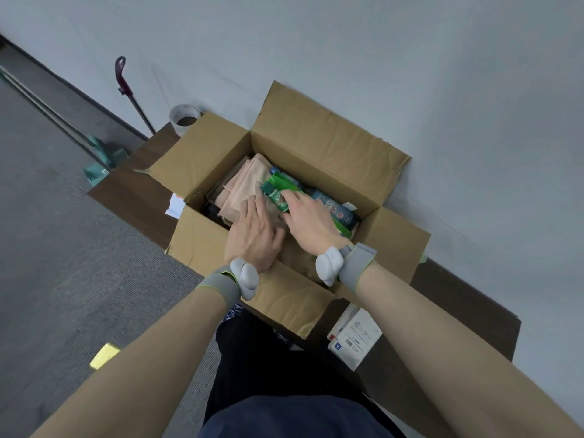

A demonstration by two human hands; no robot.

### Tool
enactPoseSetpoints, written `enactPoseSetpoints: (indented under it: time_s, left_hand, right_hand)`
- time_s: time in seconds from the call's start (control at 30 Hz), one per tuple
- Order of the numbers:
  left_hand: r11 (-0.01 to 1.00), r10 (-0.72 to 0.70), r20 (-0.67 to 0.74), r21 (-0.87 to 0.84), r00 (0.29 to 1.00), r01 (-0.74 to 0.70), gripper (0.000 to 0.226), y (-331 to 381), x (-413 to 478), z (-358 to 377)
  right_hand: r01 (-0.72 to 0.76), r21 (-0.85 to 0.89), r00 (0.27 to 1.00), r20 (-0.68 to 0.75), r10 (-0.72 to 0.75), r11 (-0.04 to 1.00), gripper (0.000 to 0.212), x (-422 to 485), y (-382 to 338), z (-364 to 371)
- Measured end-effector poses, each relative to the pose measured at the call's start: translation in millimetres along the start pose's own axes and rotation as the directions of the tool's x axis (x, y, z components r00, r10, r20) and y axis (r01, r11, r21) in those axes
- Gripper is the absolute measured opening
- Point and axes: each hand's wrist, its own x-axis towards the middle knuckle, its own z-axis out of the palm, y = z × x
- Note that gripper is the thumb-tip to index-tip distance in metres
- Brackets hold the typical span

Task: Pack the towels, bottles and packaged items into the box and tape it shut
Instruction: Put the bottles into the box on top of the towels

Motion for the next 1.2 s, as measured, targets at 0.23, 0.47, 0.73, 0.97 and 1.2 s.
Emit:
enactPoseSetpoints:
  time_s: [0.23,0.47,0.73,0.97,1.2]
  left_hand:
    - [0.994,0.071,-0.009,0.082,0.997,-0.07,0.077,-0.3,2.1,-1.4]
    - [0.976,0.123,0.079,0.171,0.989,-0.135,0.054,-2.6,8.0,1.4]
    - [0.985,0.054,0.111,0.157,0.992,-0.072,0.042,0.0,4.3,-6.1]
    - [0.983,0.043,0.134,0.172,0.99,-0.066,0.039,11.9,2.7,-10.3]
    - [0.979,0.049,0.142,0.19,0.989,-0.076,0.038,12.9,2.8,-10.2]
  right_hand:
    - [-0.006,0.019,0.99,0.141,0.004,1.0,0.038,-5.9,2.6,6.6]
    - [-0.056,0.332,0.967,-0.218,0.134,0.942,0.02,-36.5,39.2,-38.2]
    - [-0.283,0.539,0.704,-0.445,0.553,0.793,0.014,-95.1,151.3,-93.6]
    - [-0.536,0.54,0.619,-0.271,0.737,0.649,0.016,-159.9,219.6,-47.8]
    - [-0.698,0.365,0.685,0.088,0.723,0.616,0.074,-177.6,231.4,-7.5]
